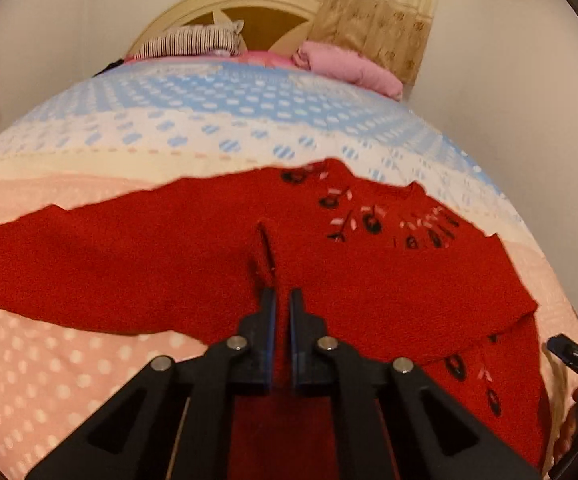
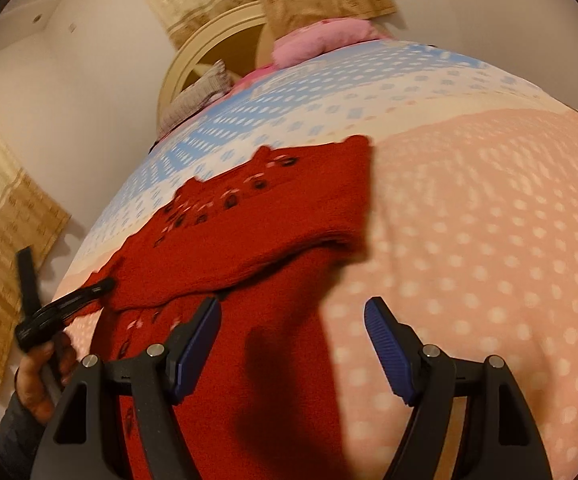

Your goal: Fold small clothes

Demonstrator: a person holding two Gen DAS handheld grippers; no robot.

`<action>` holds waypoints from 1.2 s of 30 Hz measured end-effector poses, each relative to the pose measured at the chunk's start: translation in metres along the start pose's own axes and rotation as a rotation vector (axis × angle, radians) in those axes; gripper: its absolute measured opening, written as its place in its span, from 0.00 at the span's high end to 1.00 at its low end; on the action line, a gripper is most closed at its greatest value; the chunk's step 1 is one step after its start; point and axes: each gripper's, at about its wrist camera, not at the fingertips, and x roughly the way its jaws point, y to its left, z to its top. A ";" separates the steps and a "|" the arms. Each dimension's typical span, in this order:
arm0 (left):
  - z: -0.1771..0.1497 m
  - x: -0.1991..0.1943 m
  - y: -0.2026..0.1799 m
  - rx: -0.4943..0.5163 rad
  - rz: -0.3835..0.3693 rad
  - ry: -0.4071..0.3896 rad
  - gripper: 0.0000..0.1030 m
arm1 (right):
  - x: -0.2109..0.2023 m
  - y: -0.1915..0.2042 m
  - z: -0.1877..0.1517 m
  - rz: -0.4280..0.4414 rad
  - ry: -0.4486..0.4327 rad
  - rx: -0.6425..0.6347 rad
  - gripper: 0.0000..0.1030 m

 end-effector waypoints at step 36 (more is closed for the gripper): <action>-0.023 -0.027 0.085 -0.058 0.218 -0.028 0.35 | 0.083 0.062 0.025 -0.147 0.181 -0.257 0.36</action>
